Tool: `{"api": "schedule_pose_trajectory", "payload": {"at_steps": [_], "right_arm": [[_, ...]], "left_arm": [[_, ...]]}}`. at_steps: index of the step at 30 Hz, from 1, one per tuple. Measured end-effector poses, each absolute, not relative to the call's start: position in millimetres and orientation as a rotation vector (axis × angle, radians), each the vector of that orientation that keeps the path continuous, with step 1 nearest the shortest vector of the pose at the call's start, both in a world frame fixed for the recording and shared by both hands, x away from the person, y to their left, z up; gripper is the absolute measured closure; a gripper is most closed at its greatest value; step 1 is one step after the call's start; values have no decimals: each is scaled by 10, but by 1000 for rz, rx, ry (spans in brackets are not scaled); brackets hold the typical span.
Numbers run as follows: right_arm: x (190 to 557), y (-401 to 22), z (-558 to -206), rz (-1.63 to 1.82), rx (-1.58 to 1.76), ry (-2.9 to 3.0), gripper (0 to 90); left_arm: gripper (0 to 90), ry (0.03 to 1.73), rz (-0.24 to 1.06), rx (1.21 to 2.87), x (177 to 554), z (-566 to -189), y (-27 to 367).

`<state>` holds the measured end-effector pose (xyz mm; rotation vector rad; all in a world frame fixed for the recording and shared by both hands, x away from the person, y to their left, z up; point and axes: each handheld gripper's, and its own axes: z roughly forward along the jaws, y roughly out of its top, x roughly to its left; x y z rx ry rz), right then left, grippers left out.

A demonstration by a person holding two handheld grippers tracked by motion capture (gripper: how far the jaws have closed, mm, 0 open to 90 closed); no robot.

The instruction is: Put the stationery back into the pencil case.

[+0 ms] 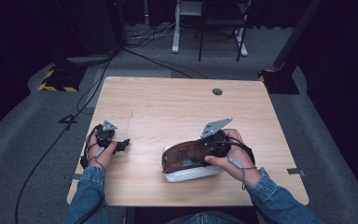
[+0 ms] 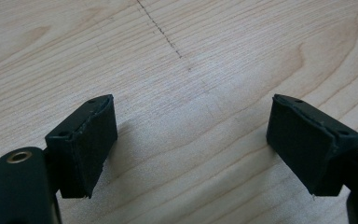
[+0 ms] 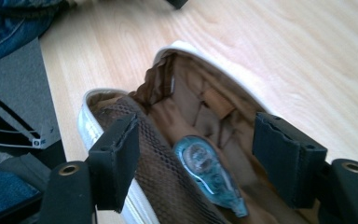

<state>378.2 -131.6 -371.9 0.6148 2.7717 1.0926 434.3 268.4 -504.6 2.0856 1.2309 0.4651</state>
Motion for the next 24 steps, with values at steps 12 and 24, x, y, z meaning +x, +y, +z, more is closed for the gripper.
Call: {"api": "schedule_pose_trajectory", "payload": {"at_steps": [12, 24], "right_arm": [[3936, -1762, -3586, 1189, 673, 2604, 275], [4137, -2258, -3678, 1190, 782, 2489, 207]], "left_arm": [[165, 1230, 470, 2083, 4337, -5048, 2681], [162, 1232, 468, 2083, 4337, -5047, 2680]]}}
